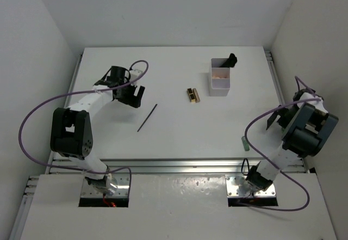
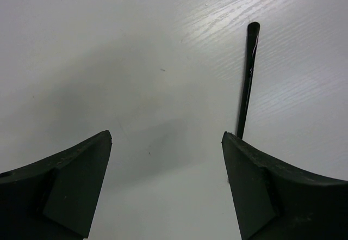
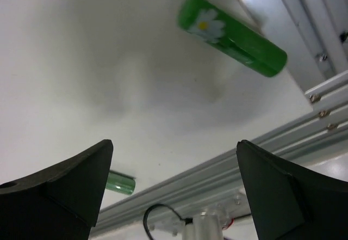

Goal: Organize the makeup

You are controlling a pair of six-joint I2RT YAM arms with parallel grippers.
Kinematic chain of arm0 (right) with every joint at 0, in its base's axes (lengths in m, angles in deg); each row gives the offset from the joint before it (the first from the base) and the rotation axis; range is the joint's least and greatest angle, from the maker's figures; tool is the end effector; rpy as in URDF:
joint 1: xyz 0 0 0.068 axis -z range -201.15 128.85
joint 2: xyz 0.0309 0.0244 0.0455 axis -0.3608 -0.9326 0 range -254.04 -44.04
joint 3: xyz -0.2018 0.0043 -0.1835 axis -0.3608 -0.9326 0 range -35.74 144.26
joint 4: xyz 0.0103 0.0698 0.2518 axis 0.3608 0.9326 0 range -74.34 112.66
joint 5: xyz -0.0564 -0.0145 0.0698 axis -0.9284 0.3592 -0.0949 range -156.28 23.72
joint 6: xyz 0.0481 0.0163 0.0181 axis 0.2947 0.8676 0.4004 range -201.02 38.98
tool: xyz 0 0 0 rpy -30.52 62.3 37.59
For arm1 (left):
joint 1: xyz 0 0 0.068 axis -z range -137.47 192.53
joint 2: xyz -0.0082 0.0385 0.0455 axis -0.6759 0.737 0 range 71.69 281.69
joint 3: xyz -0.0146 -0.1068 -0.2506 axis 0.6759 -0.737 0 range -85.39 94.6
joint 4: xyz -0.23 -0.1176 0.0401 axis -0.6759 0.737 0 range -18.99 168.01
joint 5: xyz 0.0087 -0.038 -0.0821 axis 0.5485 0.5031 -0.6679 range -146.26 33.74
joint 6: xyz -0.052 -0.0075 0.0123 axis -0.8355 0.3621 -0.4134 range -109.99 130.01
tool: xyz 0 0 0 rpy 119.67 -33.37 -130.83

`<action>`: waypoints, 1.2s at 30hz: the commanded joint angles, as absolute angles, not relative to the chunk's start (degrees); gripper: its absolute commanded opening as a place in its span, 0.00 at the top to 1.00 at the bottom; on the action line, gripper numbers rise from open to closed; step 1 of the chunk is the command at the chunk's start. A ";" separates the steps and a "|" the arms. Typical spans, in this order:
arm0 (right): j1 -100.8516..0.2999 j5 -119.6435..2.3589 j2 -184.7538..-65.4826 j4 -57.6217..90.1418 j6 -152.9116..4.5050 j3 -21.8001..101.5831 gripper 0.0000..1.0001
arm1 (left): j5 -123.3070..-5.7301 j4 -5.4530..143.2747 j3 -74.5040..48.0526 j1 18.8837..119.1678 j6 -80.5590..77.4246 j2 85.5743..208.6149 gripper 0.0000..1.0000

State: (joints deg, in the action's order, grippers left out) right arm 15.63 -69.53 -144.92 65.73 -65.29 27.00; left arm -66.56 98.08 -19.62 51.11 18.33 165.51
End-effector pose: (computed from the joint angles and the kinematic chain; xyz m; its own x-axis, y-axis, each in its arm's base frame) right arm 0.2416 -0.1831 0.1592 -0.6081 0.7925 -0.0456 0.7938 0.6065 -0.0459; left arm 0.3395 -0.0578 0.2252 -0.7667 0.2596 -0.5872 0.3627 0.9298 -0.0625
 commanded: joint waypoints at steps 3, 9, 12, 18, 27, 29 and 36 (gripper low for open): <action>9.45 -75.66 -136.95 59.28 -72.48 26.43 0.03 | -67.07 99.05 -18.77 52.46 18.80 162.83 0.11; 10.32 -79.03 -143.43 52.73 -75.13 30.05 0.00 | -67.07 99.05 -18.77 54.30 19.85 163.36 0.11; 9.97 -78.68 -146.60 58.55 -75.65 35.53 0.00 | -66.55 99.58 -18.77 54.83 19.86 163.36 0.11; 10.14 -81.40 -144.58 54.07 -74.95 33.87 0.03 | -66.01 99.58 -18.77 54.83 19.86 163.89 0.11; 10.23 -82.27 -137.49 51.88 -51.19 27.99 0.04 | -66.01 99.58 -18.77 54.83 19.86 163.89 0.11; 10.66 -85.26 -135.02 50.39 -41.94 23.42 0.03 | -66.01 99.58 -18.77 54.83 19.86 163.89 0.11; 11.90 -94.48 -127.72 43.00 -20.64 12.43 0.01 | -66.54 99.58 -19.83 54.83 20.38 163.89 0.11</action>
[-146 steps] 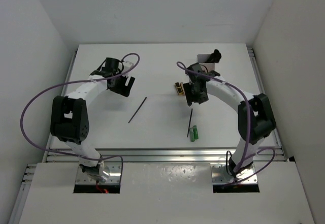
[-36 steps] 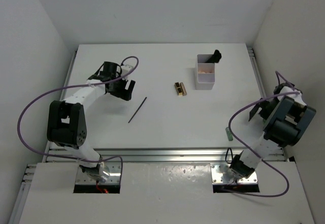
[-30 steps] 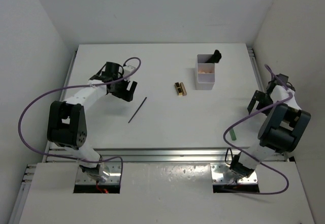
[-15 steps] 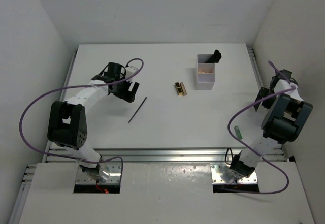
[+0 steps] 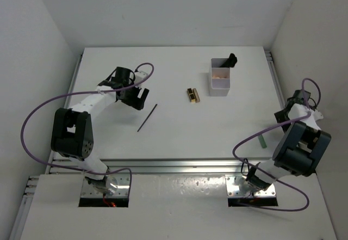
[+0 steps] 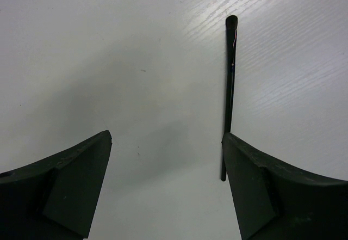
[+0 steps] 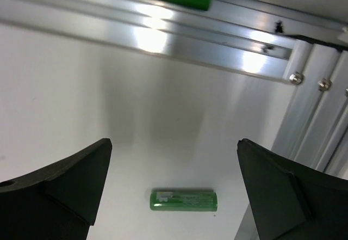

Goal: Organize the makeup

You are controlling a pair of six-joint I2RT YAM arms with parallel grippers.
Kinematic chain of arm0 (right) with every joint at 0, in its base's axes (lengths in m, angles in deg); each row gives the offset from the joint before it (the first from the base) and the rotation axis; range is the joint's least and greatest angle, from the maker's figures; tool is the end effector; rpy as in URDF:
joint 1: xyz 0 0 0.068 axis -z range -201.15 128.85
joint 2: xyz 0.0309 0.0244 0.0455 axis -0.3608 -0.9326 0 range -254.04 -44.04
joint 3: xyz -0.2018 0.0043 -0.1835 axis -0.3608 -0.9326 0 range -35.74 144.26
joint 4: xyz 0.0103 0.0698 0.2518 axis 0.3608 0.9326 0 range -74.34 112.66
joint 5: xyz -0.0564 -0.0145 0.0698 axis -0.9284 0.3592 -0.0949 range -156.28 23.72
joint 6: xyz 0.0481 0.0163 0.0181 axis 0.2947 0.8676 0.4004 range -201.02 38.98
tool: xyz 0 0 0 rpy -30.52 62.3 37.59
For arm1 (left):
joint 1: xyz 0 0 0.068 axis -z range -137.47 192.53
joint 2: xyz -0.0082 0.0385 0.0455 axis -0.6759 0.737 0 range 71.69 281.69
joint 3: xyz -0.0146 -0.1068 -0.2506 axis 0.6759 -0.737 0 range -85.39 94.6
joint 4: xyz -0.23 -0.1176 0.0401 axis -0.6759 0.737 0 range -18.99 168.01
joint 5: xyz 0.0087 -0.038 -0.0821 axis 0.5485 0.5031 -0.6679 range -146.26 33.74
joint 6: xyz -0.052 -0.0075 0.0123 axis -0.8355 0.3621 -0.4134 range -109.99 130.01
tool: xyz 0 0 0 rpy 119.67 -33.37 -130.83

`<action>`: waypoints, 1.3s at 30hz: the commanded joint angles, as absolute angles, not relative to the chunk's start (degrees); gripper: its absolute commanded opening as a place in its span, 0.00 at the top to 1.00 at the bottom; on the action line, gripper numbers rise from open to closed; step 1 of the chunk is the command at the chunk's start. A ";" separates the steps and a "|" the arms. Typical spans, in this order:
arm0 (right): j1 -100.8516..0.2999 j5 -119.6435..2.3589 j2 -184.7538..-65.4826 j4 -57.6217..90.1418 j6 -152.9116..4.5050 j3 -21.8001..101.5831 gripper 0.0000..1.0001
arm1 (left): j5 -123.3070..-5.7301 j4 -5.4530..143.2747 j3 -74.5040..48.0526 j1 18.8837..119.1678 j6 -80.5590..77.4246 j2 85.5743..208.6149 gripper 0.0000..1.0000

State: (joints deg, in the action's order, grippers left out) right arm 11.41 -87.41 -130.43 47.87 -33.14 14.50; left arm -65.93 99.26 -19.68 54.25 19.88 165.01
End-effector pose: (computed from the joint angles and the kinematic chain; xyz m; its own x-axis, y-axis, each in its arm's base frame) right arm 0.2259 -0.1594 0.1813 -0.0699 0.8655 -0.4960 0.9929 0.1083 0.0490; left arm 0.3330 -0.0753 0.2264 -0.7482 0.3277 -0.5768 0.4271 0.9033 -0.0409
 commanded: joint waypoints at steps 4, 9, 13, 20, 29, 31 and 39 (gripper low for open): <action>13.04 -94.35 -128.94 41.34 -26.14 13.12 0.01 | -66.54 99.58 -19.83 54.83 20.38 163.36 0.11; 9.88 -85.01 -132.02 40.81 -41.36 17.52 0.03 | -66.54 99.58 -19.83 54.83 20.38 163.97 0.11; 8.47 -80.53 -130.96 38.87 -47.52 14.89 0.03 | -66.02 99.58 -20.35 54.83 20.38 163.97 0.11; 8.38 -71.65 -130.87 41.06 -51.57 15.76 0.03 | -66.01 99.05 -20.88 55.44 20.38 163.97 0.11; 7.24 -69.36 -130.61 42.82 -53.77 15.41 0.04 | -66.01 99.05 -20.88 55.45 20.38 163.97 0.11; 7.24 -68.66 -130.70 43.26 -54.04 15.58 0.04 | -66.01 98.52 -20.88 55.45 20.38 163.97 0.11; 6.01 -67.60 -130.17 44.49 -57.02 15.85 0.04 | -66.01 98.52 -21.41 55.45 20.38 163.97 0.11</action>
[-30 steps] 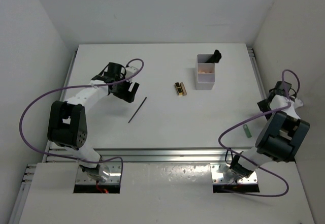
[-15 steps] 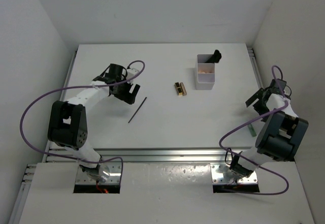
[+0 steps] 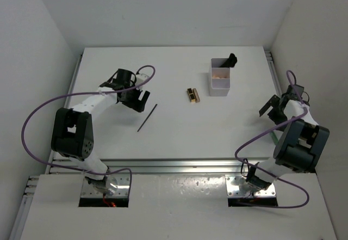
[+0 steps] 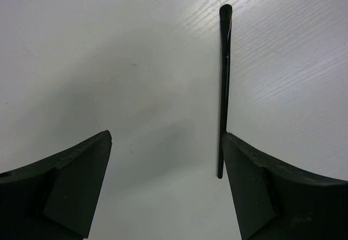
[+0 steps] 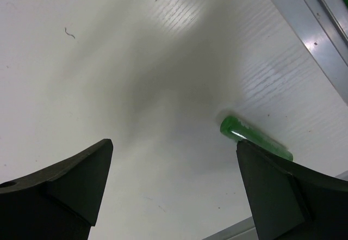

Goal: Organize the makeup

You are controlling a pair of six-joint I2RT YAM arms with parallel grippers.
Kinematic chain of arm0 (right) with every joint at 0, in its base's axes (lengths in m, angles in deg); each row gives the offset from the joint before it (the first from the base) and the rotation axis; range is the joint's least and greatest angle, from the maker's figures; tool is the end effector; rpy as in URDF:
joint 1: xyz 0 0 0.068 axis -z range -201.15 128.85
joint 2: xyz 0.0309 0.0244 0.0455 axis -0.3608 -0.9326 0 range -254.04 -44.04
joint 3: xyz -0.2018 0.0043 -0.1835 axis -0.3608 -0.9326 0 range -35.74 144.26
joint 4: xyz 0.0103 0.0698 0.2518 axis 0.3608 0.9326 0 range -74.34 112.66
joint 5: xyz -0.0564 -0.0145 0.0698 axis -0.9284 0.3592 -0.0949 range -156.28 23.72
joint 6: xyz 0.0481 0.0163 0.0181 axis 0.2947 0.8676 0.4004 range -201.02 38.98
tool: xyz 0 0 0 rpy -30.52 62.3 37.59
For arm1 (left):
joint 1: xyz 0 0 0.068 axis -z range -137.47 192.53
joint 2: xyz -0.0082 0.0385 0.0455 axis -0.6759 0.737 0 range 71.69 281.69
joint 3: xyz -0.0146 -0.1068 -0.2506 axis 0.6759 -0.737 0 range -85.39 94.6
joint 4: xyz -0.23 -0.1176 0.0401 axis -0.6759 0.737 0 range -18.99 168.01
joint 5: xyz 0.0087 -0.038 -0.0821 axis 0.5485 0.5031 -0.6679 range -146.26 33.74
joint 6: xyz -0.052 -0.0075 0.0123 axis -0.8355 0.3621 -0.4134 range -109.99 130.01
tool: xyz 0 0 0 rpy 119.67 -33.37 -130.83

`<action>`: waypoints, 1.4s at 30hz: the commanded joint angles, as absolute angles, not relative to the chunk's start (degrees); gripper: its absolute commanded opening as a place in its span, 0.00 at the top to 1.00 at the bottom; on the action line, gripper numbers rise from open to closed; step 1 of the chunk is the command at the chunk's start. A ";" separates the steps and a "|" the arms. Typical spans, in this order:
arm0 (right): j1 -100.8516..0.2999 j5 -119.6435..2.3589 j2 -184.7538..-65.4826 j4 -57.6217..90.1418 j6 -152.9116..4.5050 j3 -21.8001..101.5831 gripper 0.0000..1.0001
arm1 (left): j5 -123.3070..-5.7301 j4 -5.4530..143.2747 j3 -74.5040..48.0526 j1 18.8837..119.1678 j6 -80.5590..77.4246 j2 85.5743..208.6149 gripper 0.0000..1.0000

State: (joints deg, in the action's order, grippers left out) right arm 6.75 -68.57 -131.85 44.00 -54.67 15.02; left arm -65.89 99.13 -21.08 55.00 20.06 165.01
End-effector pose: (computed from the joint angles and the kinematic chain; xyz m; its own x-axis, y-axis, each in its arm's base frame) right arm 0.2532 -0.1357 0.1780 -0.5059 0.7697 -0.3895 0.7887 0.5956 0.1525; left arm 0.3286 -0.0789 0.2191 -0.7549 0.3431 -0.5590 0.4400 0.8969 -0.0437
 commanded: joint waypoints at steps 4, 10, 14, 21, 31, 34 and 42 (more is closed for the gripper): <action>6.01 -68.65 -130.17 45.28 -58.51 16.46 0.04 | -66.01 98.52 -21.94 55.45 20.38 163.97 0.11; 7.32 -71.47 -130.09 48.10 -58.17 18.83 0.03 | -66.01 98.00 -22.47 55.45 20.38 163.45 0.11; 9.78 -71.47 -129.38 47.92 -58.08 19.10 0.03 | -66.01 98.00 -22.47 55.45 20.38 163.45 0.11; 12.69 -69.89 -133.77 54.24 -59.04 22.61 0.03 | -66.01 98.00 -22.47 55.97 20.38 163.45 0.11; 12.69 -68.65 -139.40 57.92 -62.65 24.10 0.03 | -66.01 98.00 -22.47 55.97 20.38 163.45 0.11; 12.69 -69.09 -139.31 58.12 -63.88 24.11 0.03 | -66.01 98.00 -22.47 55.97 20.38 163.45 0.11; 11.90 -69.01 -142.12 64.09 -67.57 27.19 0.03 | -66.01 98.00 -22.47 55.97 20.38 163.45 0.11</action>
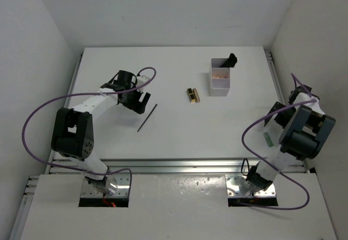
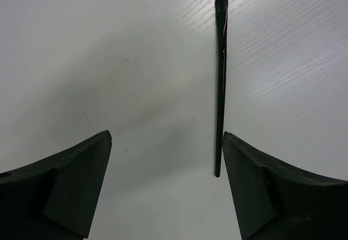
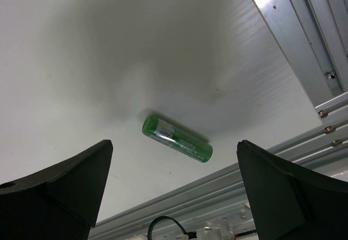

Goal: Organize the makeup

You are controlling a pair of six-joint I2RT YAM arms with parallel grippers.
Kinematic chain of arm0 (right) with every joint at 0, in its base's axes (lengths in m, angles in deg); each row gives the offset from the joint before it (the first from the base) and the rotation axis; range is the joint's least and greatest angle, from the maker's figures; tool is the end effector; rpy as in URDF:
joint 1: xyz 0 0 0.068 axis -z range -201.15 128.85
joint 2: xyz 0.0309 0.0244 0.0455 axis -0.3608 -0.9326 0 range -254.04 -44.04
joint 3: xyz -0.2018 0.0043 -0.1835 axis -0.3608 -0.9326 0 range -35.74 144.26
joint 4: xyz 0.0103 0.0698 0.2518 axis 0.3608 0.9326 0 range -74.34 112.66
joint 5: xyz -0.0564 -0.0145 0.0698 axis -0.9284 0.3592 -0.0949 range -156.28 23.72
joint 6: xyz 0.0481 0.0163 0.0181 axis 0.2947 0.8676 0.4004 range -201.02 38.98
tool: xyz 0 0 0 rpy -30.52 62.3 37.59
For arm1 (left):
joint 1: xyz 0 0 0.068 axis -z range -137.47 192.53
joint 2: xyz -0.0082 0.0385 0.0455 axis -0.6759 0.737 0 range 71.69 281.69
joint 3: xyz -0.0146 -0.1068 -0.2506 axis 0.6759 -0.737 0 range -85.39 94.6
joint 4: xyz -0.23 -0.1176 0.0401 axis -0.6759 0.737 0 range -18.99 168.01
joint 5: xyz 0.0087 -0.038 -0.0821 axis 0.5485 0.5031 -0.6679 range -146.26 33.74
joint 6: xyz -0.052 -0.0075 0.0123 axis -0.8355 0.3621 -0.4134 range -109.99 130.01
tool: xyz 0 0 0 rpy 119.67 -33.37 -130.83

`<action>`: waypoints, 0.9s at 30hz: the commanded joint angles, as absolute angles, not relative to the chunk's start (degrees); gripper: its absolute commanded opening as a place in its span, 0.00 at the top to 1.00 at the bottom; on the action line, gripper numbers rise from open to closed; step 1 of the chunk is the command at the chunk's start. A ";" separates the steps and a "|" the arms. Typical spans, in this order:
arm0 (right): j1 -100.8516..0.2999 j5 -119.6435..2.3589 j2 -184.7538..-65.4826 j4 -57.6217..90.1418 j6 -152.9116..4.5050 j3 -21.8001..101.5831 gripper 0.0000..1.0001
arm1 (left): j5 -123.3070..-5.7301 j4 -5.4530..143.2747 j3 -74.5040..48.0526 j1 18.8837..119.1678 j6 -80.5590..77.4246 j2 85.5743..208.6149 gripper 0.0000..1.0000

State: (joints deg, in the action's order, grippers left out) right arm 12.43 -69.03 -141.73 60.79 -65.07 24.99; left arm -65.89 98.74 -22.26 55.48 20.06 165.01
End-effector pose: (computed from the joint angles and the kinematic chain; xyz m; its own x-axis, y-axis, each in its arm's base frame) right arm 0.2509 -0.1686 0.1673 -0.6401 0.7544 -0.1456 0.7632 0.6461 -0.0077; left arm 0.3253 -0.0810 0.2133 -0.7594 0.3511 -0.5478 0.4469 0.8933 -0.0470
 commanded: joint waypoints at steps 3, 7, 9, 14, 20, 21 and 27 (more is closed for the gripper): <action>11.55 -69.36 -141.77 64.18 -68.53 25.78 0.05 | -66.01 98.00 -22.47 55.97 20.38 163.45 0.11; 10.14 -72.51 -141.33 62.96 -70.29 23.77 0.06 | -66.54 98.00 -22.47 55.97 20.38 163.45 0.11; 9.35 -73.14 -141.77 61.90 -71.09 23.15 0.06 | -66.54 98.00 -22.47 55.97 20.38 163.45 0.11; 8.65 -74.63 -144.66 61.63 -72.14 23.58 0.08 | -66.54 98.00 -22.99 55.97 20.38 162.92 0.11; 8.21 -76.48 -144.32 60.40 -72.76 23.76 0.13 | -66.01 98.00 -23.52 55.97 20.91 162.92 0.11; 8.12 -76.30 -144.32 60.23 -73.02 23.67 0.13 | -66.01 98.00 -23.52 55.97 20.91 162.92 0.11; 5.04 -77.88 -144.93 59.00 -75.13 22.01 0.18 | -66.01 98.00 -22.99 55.97 20.91 162.92 0.11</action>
